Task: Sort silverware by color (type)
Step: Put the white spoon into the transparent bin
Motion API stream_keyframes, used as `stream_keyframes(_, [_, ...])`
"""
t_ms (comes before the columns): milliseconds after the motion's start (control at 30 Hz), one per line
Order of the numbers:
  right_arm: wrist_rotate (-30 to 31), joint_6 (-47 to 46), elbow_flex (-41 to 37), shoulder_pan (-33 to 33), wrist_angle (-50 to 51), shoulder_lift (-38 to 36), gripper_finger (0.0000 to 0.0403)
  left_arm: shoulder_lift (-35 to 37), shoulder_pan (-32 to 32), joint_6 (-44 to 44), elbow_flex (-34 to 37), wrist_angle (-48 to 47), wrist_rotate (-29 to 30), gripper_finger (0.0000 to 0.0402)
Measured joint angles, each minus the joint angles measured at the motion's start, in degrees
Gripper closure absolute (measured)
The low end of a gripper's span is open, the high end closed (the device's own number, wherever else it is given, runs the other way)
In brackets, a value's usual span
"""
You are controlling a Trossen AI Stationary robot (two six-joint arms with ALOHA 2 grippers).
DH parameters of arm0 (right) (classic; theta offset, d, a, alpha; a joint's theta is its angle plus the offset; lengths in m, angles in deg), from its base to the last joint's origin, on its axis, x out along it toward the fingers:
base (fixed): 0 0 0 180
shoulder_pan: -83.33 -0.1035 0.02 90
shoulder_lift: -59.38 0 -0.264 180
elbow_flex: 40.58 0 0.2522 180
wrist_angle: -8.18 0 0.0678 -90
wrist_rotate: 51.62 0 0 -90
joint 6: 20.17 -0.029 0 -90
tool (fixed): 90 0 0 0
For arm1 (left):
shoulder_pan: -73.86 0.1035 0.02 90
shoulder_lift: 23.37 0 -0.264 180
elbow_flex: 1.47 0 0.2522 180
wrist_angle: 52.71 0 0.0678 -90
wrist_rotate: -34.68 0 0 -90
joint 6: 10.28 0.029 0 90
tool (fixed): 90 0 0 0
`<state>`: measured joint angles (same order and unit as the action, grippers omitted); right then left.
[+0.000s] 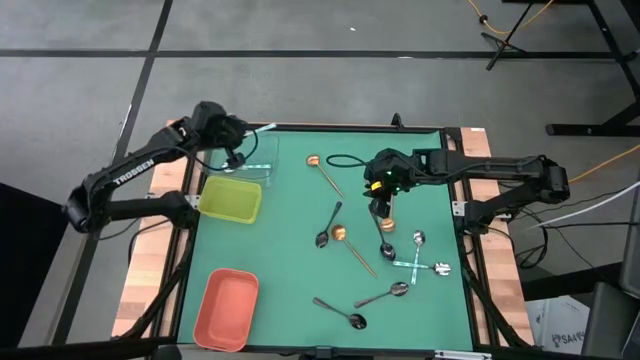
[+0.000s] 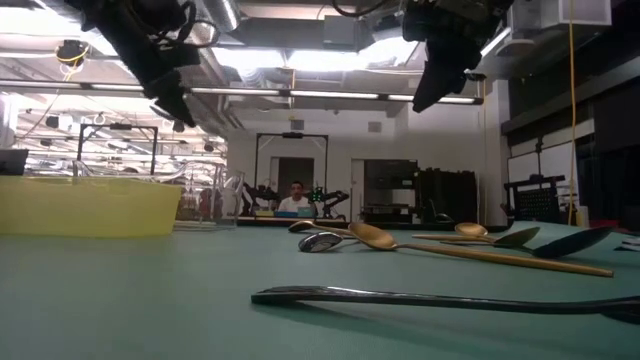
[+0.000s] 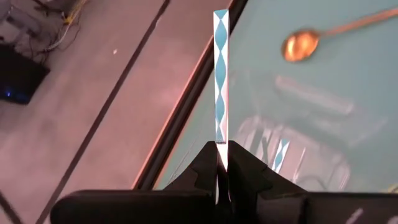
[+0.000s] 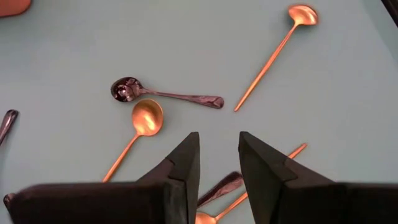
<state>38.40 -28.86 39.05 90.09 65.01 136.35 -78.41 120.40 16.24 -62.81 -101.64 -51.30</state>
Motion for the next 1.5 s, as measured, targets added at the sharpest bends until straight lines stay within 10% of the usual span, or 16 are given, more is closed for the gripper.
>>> stream_keyframes(600, [0.0, 0.0, 0.0, 0.0, 0.0, 0.0, 0.0303, -0.1, 7.9, 6.9, 2.1, -6.5, -6.7, 0.0386])
stream_keyframes(1500, [0.0, 0.0, 0.0, 0.0, 0.0, 0.0, 0.0303, -0.1, 8.7, 16.2, 18.7, 8.3, -6.7, 0.0386])
